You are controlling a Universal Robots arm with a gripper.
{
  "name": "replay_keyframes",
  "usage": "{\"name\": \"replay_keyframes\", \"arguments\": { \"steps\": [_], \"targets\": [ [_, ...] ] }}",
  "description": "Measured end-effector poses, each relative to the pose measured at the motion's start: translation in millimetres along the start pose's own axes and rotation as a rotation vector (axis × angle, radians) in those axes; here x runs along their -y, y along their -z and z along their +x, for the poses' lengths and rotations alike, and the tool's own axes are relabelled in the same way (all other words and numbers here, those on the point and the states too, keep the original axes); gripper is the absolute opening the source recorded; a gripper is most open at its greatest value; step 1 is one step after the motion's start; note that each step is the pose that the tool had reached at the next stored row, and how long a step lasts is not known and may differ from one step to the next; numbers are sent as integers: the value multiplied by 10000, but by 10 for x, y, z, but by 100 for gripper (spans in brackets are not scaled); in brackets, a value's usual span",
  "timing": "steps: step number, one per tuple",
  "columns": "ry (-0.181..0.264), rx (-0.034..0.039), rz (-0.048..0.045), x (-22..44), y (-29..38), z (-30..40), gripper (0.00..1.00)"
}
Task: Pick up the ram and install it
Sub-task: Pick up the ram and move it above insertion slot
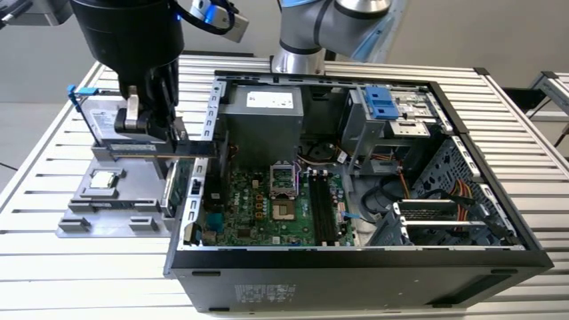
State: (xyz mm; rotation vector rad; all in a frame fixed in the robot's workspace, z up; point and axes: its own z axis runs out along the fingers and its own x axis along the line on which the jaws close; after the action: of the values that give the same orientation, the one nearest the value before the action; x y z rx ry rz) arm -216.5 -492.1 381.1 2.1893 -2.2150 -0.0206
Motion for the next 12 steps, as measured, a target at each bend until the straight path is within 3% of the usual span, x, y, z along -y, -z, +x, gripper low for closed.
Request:
{"name": "replay_keyframes", "arguments": {
  "steps": [12],
  "targets": [
    [0, 0, -4, 120, 3, -1, 0]
  ]
}}
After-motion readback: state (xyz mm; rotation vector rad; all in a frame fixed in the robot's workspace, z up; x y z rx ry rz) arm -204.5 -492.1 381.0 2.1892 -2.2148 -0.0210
